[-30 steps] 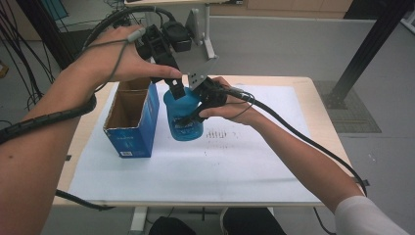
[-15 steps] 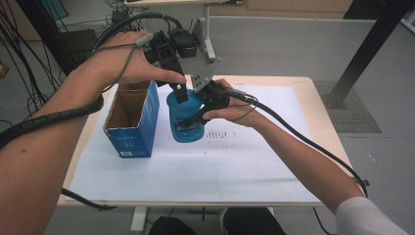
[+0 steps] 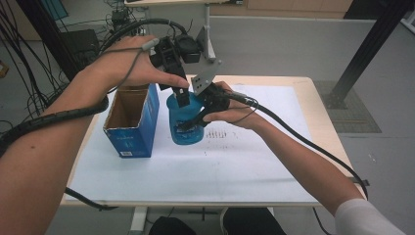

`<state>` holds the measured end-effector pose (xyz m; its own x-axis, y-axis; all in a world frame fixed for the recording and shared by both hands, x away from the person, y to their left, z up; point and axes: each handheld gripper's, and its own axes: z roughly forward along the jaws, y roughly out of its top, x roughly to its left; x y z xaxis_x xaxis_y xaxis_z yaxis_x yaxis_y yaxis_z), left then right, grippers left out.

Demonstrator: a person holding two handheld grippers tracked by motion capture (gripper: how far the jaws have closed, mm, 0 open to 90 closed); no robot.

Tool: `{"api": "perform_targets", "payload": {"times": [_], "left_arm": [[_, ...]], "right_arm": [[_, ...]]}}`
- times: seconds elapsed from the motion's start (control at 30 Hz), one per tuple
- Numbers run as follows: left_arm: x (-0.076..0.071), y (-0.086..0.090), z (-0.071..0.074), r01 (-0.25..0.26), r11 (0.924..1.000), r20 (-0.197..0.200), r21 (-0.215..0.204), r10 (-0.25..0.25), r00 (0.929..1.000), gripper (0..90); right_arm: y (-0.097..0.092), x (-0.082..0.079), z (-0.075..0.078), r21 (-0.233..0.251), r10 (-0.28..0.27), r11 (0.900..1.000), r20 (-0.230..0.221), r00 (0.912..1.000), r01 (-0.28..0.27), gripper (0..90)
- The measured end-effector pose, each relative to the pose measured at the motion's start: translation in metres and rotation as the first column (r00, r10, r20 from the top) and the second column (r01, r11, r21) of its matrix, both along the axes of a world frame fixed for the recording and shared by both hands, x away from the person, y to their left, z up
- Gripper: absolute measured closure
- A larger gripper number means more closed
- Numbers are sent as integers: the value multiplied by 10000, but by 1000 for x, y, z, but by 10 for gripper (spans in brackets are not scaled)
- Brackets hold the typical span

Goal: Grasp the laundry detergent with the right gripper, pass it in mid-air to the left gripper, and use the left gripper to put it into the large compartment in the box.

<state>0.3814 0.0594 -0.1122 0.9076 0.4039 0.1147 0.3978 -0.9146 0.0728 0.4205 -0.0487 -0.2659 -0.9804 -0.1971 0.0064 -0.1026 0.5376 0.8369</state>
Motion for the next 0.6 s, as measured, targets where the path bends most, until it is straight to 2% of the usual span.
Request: {"api": "perform_targets", "payload": {"times": [0.3,0.6], "left_arm": [[2,-2,-5,162,9998,-62,87,-161,9999,41],[4,-5,-15,415,9989,-351,218,-407,9986,41]], "right_arm": [[-1,-1,3,123,51,9999,44,10000,-51,440],[-2,-4,6,242,96,9997,123,9999,-99,440]]}}
